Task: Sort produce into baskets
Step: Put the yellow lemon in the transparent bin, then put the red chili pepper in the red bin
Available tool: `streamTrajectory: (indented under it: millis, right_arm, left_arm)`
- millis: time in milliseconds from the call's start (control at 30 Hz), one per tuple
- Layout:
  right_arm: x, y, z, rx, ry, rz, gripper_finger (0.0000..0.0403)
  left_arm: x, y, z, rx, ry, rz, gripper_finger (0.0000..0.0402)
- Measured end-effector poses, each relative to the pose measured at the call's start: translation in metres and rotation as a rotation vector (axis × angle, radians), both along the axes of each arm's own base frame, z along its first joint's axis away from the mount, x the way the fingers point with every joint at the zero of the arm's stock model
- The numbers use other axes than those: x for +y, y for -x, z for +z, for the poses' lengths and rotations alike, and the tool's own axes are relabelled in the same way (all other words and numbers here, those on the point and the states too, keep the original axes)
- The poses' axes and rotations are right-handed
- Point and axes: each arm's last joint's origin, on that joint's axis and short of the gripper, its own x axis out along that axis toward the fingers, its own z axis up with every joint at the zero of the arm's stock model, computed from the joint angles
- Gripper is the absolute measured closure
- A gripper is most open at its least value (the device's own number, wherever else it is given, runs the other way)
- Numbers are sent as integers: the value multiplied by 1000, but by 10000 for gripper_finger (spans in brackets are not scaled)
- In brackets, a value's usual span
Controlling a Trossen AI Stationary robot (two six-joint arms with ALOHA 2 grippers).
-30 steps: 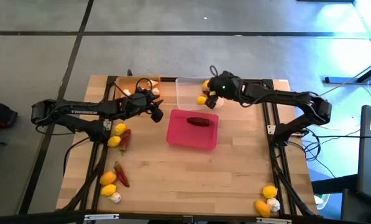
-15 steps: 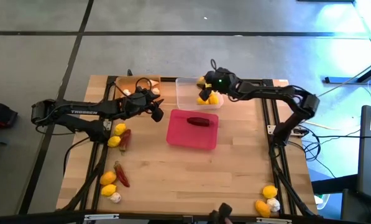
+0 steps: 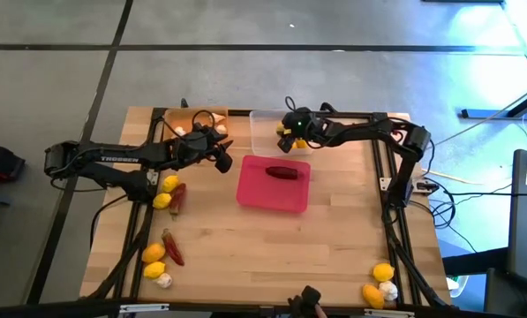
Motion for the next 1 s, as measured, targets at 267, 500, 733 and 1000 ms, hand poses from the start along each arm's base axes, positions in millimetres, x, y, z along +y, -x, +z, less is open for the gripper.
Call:
streamTrajectory:
  millis: [267,500,733,1000]
  right_arm:
    - [-1,-1,-4,-15,-27,-35,131]
    - [9,-5,5,-38,-14,-7,81]
    - [47,-20,50,-114,107,102,82]
    - [114,-14,86,-115,103,253,91]
  left_arm:
    - [0,0,0,-3,2,1,279]
    - [0,0,0,6,-5,-3,279]
    - [-3,-1,-1,36,-28,-33,279]
    - [-39,-5,-5,93,25,-218,279]
